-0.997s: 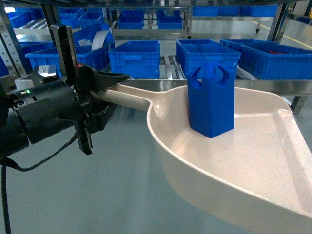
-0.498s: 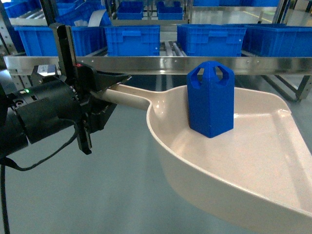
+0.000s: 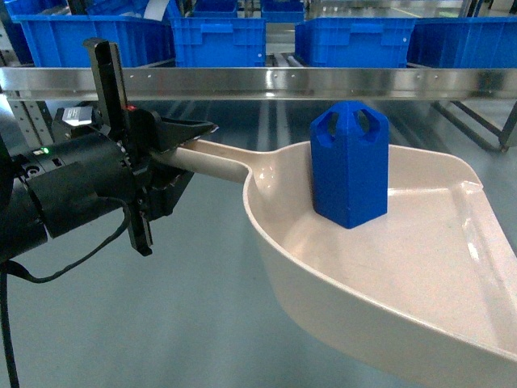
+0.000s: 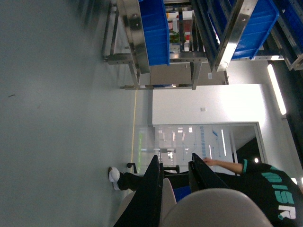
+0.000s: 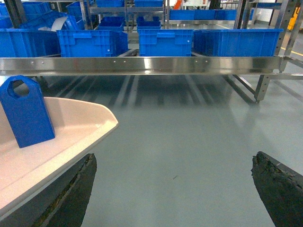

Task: Place part in tray to right shelf

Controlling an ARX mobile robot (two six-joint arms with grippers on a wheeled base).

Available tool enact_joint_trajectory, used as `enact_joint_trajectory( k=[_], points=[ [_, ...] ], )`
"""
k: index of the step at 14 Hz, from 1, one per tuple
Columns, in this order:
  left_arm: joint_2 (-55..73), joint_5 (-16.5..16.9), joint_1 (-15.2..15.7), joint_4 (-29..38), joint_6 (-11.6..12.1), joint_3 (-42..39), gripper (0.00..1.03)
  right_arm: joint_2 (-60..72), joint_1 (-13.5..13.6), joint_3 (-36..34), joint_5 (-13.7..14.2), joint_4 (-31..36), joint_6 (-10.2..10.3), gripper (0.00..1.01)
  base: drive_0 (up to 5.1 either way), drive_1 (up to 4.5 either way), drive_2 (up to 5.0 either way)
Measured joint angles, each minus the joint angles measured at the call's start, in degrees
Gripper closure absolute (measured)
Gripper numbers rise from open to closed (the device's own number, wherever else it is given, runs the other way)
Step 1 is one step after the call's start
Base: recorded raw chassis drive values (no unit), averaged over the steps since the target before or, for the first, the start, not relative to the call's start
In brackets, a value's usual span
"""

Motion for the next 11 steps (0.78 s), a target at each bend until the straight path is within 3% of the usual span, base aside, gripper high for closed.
enact_joint_trajectory(
  k=[11],
  points=[
    [0.00, 0.00, 0.00, 0.02, 0.00, 0.00, 0.90, 0.00, 0.00, 0.00, 0.00, 0.09, 0.00, 0.03, 0.0, 0.00, 0.0]
  ],
)
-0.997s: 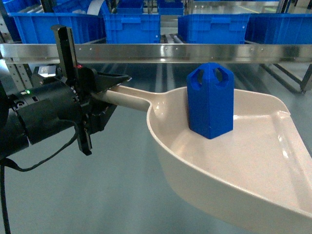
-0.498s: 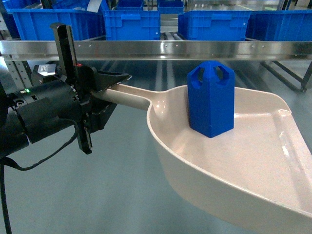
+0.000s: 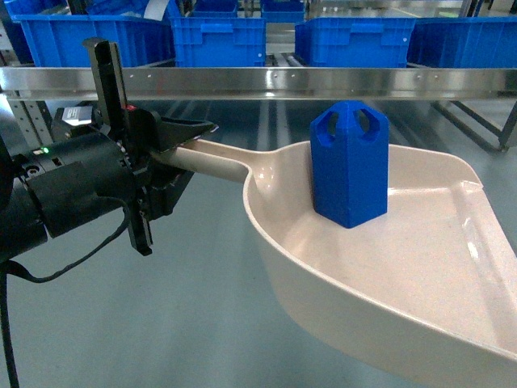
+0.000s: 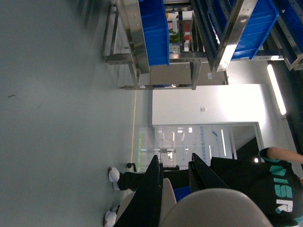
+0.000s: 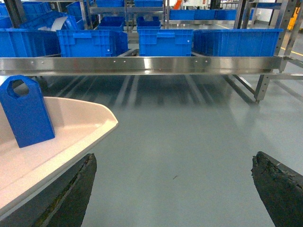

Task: Place part in tray to right shelf

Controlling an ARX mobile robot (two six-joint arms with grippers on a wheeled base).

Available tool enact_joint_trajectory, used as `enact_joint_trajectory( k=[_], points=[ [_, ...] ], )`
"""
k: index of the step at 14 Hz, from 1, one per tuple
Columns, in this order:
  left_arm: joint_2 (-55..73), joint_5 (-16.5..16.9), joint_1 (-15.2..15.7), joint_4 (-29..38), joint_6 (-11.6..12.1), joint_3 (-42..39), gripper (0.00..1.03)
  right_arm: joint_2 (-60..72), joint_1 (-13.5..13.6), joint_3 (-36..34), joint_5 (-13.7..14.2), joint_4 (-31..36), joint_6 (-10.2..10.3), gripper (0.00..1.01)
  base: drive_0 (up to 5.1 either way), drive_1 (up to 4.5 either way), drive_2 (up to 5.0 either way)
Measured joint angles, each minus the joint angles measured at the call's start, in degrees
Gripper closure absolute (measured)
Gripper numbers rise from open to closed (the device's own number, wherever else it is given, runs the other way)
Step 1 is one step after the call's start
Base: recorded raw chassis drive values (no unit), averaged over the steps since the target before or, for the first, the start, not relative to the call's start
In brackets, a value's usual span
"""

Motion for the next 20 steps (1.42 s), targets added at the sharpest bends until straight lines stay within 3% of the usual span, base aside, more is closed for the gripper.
enact_joint_trajectory(
  k=[4, 10, 20],
  points=[
    [0.00, -0.13, 0.02, 0.02, 0.00, 0.00, 0.90, 0.00, 0.00, 0.00, -0.02, 0.04, 0.00, 0.03, 1.8, 0.22, -2.3],
    [0.00, 0.11, -0.17, 0.04, 0.02, 0.00, 0.90, 0.00, 0.00, 0.00, 0.02, 0.02, 0.00, 0.03, 2.9, 1.79, -5.1],
    [0.00, 0.00, 0.00, -0.04, 0.04, 0.02, 0.90, 0.00, 0.00, 0.00, 0.00, -0.24, 0.00, 0.03, 0.1, 4.24, -4.1]
  ],
)
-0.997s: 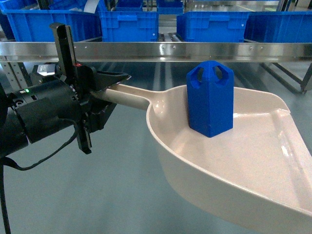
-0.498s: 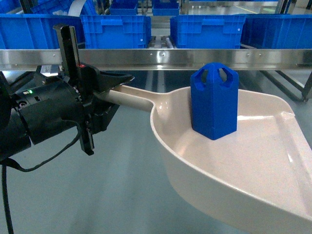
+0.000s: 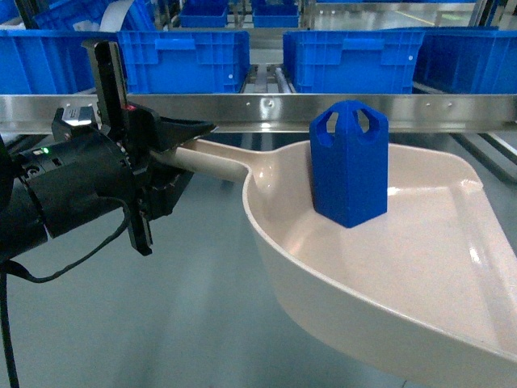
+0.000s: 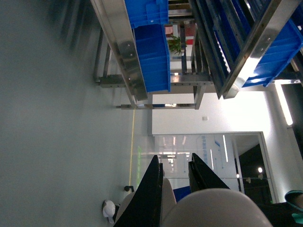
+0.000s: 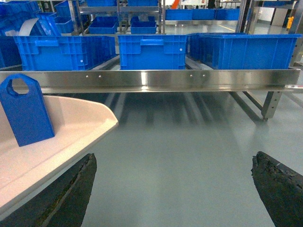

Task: Place part in tray to right shelf

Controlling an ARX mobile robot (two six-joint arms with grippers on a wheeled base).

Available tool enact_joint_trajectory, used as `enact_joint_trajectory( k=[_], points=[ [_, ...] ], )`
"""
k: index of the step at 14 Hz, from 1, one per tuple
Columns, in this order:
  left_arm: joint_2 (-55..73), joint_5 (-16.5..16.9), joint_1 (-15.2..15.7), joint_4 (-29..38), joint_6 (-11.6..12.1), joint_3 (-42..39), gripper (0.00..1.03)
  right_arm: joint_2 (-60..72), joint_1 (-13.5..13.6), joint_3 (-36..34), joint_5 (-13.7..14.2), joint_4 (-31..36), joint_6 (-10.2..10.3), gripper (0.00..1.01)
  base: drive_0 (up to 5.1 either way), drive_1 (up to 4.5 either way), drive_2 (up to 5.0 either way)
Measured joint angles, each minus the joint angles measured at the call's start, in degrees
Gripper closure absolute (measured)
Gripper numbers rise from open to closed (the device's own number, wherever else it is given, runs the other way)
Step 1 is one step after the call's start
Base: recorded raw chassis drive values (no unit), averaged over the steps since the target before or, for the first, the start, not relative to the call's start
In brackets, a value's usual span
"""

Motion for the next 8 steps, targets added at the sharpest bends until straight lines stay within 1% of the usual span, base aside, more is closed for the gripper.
enact_joint_trajectory(
  k=[8],
  points=[
    [0.00, 0.02, 0.00, -0.09, 0.02, 0.00, 0.90, 0.00, 0.00, 0.00, 0.00, 0.33, 0.00, 0.03, 0.1, 4.29, -4.1]
  ],
)
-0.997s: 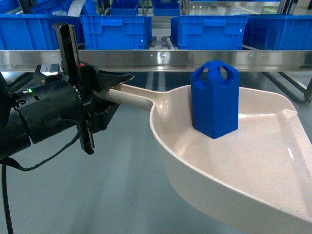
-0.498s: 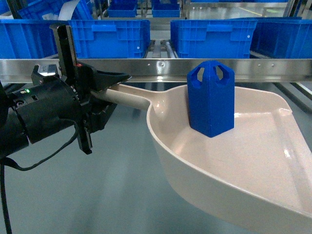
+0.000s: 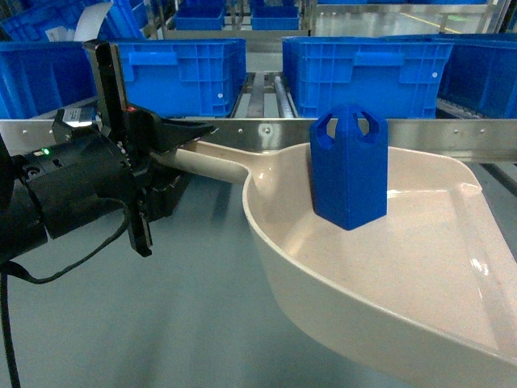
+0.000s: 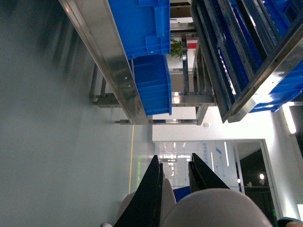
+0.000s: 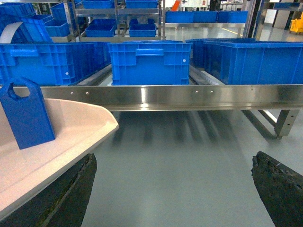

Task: Place part in tray to right shelf

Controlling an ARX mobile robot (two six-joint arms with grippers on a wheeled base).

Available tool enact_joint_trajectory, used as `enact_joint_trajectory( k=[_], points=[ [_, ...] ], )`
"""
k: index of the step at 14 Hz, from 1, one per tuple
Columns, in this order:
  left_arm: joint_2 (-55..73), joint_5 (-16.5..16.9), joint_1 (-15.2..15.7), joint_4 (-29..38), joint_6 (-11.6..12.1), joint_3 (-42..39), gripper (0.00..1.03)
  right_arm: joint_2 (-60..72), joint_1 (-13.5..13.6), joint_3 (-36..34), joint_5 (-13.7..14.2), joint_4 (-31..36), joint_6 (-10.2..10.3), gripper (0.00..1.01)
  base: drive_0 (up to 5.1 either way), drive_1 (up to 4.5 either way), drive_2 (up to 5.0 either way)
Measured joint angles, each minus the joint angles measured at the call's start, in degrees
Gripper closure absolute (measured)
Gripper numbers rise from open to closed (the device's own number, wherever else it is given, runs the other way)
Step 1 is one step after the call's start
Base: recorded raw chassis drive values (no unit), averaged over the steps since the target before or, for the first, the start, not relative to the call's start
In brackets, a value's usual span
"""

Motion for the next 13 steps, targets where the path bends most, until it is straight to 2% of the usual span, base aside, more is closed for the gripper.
enact_joint_trajectory(
  k=[13],
  points=[
    [-0.02, 0.04, 0.00, 0.11, -0.02, 0.02, 0.90, 0.00, 0.00, 0.00, -0.02, 0.04, 0.00, 0.03, 0.0, 4.18, -4.1]
  ],
)
